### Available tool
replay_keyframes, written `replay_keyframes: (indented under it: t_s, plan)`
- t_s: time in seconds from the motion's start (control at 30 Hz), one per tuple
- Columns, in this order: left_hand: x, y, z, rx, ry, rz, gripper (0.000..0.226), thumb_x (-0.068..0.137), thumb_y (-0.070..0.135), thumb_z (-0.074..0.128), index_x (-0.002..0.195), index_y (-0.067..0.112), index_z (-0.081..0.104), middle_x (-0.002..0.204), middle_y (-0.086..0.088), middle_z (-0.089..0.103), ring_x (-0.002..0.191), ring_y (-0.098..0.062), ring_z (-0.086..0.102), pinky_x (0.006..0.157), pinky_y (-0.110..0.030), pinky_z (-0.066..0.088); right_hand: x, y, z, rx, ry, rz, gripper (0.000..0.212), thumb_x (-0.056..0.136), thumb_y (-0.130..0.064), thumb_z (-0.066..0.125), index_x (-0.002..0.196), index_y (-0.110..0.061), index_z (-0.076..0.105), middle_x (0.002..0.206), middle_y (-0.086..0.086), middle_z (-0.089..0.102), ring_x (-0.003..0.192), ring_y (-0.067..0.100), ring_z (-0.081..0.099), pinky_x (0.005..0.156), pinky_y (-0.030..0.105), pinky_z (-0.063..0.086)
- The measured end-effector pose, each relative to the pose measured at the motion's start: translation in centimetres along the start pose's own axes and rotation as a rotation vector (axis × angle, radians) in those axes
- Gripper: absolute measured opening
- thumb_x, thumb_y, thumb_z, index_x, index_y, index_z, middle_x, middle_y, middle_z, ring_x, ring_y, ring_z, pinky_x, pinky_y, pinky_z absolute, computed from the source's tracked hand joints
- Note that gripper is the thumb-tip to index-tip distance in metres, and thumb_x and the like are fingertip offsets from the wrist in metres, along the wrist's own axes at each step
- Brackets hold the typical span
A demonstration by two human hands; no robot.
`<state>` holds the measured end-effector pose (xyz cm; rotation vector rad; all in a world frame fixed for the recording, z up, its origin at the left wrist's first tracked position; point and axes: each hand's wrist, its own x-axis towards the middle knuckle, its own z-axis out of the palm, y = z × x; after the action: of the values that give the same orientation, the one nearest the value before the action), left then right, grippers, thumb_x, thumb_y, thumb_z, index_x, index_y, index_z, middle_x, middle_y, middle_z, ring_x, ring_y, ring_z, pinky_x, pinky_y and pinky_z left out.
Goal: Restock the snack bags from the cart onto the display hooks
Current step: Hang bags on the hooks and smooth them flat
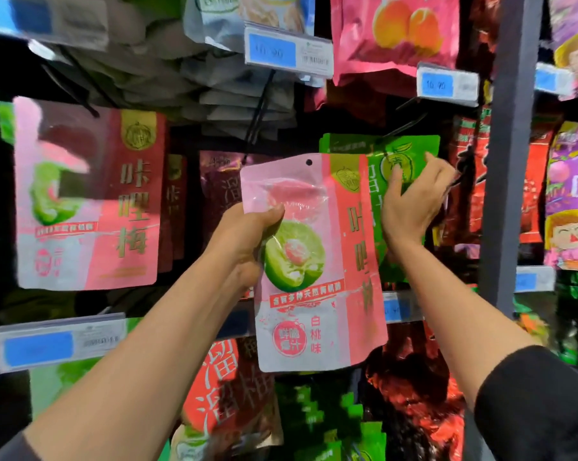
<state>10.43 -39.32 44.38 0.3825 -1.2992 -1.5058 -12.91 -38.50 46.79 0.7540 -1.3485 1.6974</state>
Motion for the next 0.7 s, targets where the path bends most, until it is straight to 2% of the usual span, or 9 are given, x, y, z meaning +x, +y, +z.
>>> replay_keyframes:
  t_s: [0.07, 0.13, 0.17, 0.23, 0.3, 0.43, 0.57, 0.63, 0.7]
  plan:
    - [-0.5, 0.5, -0.5, -0.013, -0.008, 0.006, 0.012, 0.092, 0.003, 0.058, 0.099, 0.007, 0.066, 0.066, -0.001, 0.072, 0.055, -0.011, 0.068, 0.046, -0.022, 0.052, -0.4, -2.7, -1.0, 0.433, -0.158, 0.047, 0.041, 0.084, -0.045, 0.063, 0.098, -0.007, 0.062, 0.094, 0.011, 0.060, 0.084, 0.010, 0.051, 0.077, 0.016, 0.040]
    - [-1.1, 1.2, -0.9, -0.020, -0.010, 0.026, 0.010, 0.091, 0.002, 0.058, 0.095, 0.008, 0.066, 0.064, -0.001, 0.071, 0.054, -0.010, 0.068, 0.046, -0.022, 0.052, -0.6, -6.4, -2.5, 0.877, -0.637, 0.367, 0.045, 0.070, -0.051, 0.074, 0.085, -0.012, 0.058, 0.075, 0.009, 0.055, 0.064, 0.013, 0.052, 0.062, 0.024, 0.044]
    - [-1.5, 1.6, -1.2, -0.022, -0.010, 0.043, 0.011, 0.091, 0.001, 0.058, 0.091, 0.008, 0.066, 0.062, 0.000, 0.071, 0.053, -0.009, 0.067, 0.046, -0.021, 0.052, -0.9, -8.1, -3.2, 0.973, -0.841, 0.473, 0.036, 0.072, -0.041, 0.077, 0.084, -0.012, 0.058, 0.069, 0.006, 0.058, 0.057, 0.013, 0.055, 0.057, 0.023, 0.045]
    - [-2.2, 2.5, -2.1, -0.021, -0.002, 0.086, 0.013, 0.091, -0.001, 0.057, 0.086, 0.009, 0.065, 0.059, 0.001, 0.069, 0.051, -0.009, 0.066, 0.046, -0.021, 0.052, -1.6, -10.7, -4.1, 0.992, -1.018, 0.465, 0.004, 0.085, -0.013, 0.066, 0.082, -0.011, 0.063, 0.062, -0.001, 0.067, 0.051, 0.009, 0.062, 0.051, 0.019, 0.049]
    - [-2.9, 3.5, -3.5, -0.011, 0.025, 0.124, 0.014, 0.090, -0.002, 0.058, 0.084, 0.008, 0.065, 0.059, 0.001, 0.069, 0.052, -0.011, 0.066, 0.048, -0.022, 0.054, -2.3, -13.0, -4.4, 1.013, -1.045, 0.435, 0.013, 0.087, 0.000, 0.058, 0.084, -0.010, 0.065, 0.062, -0.002, 0.070, 0.053, 0.008, 0.065, 0.053, 0.019, 0.053]
    - [-4.1, 6.0, -6.9, 0.058, 0.149, 0.237, 0.010, 0.087, -0.001, 0.062, 0.084, 0.008, 0.066, 0.063, 0.000, 0.069, 0.052, -0.009, 0.065, 0.050, -0.020, 0.054, -3.6, -17.0, -3.3, 1.050, -1.061, 0.507, 0.013, 0.083, 0.005, 0.060, 0.083, -0.006, 0.066, 0.062, 0.002, 0.070, 0.053, 0.011, 0.066, 0.054, 0.022, 0.054]
    - [-5.1, 9.2, -11.0, 0.137, 0.245, 0.380, 0.009, 0.084, 0.003, 0.068, 0.086, 0.012, 0.068, 0.076, -0.002, 0.072, 0.069, -0.016, 0.069, 0.069, -0.032, 0.059, -5.9, -21.9, -1.3, 1.066, -1.002, 0.582, 0.010, 0.076, 0.006, 0.067, 0.080, -0.003, 0.067, 0.064, 0.007, 0.069, 0.054, 0.016, 0.065, 0.060, 0.030, 0.056]
    - [-5.4, 10.8, -13.6, 0.221, 0.359, 0.512, 0.017, 0.082, 0.005, 0.070, 0.096, 0.014, 0.064, 0.084, -0.003, 0.072, 0.080, -0.020, 0.069, 0.076, -0.036, 0.058, -6.9, -24.5, -0.6, 1.060, -0.954, 0.595, 0.012, 0.074, 0.009, 0.069, 0.080, -0.002, 0.067, 0.067, 0.010, 0.068, 0.056, 0.018, 0.064, 0.061, 0.031, 0.056]
    - [-5.9, 12.6, -16.2, 0.466, 0.542, 0.691, 0.042, 0.080, 0.012, 0.072, 0.118, 0.015, 0.054, 0.108, -0.005, 0.067, 0.099, -0.019, 0.065, 0.090, -0.038, 0.052, -8.0, -27.0, 0.1, 1.051, -0.931, 0.581, 0.013, 0.073, 0.011, 0.069, 0.078, -0.001, 0.066, 0.068, 0.011, 0.067, 0.056, 0.018, 0.063, 0.059, 0.029, 0.055]
